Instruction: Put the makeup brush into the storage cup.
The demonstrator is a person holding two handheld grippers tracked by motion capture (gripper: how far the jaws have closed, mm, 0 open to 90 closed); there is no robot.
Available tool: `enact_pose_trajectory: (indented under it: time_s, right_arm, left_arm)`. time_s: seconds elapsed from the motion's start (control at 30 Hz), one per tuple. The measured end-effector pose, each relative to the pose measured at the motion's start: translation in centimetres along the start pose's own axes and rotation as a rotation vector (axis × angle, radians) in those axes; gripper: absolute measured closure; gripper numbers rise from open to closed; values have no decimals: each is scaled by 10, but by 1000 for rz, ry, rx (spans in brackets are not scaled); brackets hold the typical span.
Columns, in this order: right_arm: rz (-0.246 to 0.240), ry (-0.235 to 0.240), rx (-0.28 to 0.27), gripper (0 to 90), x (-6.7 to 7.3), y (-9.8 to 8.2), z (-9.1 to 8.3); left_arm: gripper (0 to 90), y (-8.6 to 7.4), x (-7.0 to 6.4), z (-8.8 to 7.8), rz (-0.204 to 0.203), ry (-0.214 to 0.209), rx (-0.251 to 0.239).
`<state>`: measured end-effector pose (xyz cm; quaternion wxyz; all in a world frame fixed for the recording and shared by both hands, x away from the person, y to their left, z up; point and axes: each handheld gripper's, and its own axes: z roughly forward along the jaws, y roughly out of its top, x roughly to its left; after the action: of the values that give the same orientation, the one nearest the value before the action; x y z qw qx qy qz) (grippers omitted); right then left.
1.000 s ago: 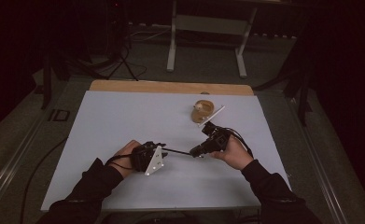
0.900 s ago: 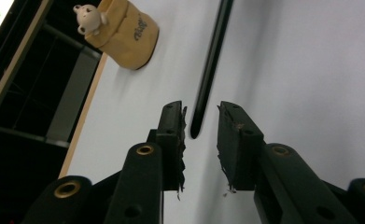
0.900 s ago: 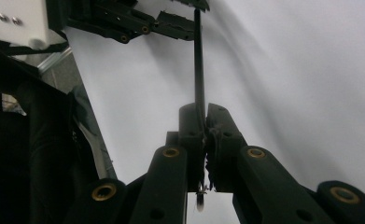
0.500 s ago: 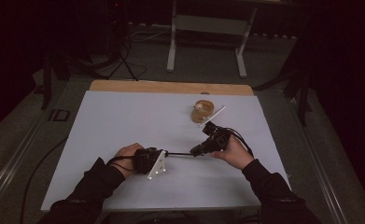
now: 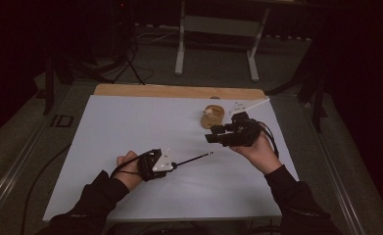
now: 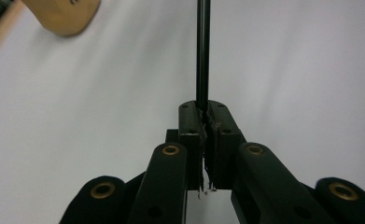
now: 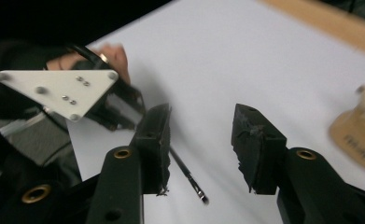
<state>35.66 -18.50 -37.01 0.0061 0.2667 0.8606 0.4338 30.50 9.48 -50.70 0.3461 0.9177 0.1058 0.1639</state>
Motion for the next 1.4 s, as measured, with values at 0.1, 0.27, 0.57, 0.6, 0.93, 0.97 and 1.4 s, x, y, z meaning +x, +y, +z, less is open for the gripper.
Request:
enact_pose_trajectory:
  time_s: [0.1, 0.27, 0.57, 0.6, 0.93, 0.97, 1.4]
  right_arm:
    - [-27, -26, -44, 498, 1, 2, -12]
    - [-1, -39, -90, 490, 2, 1, -25]
    - [37, -79, -147, 505, 7, -4, -34]
    - [40, -80, -154, 508, 7, -4, -35]
    - [134, -72, -193, 548, 14, -19, -5]
    - [145, -64, -186, 558, 14, -21, 0]
    - [299, 55, -249, 677, 13, -15, 33]
  left_arm:
    - [861, 0, 4, -5, -97, -39, -46]
    - [861, -4, 9, -10, -237, -109, -116]
    - [861, -12, 12, -15, -412, -179, -215]
    - [861, -12, 12, -15, -412, -179, -215]
    - [861, -27, 8, -11, -711, -350, -419]
    - [861, -27, 7, -11, -728, -365, -432]
    - [860, -23, 0, -5, -645, -349, -552]
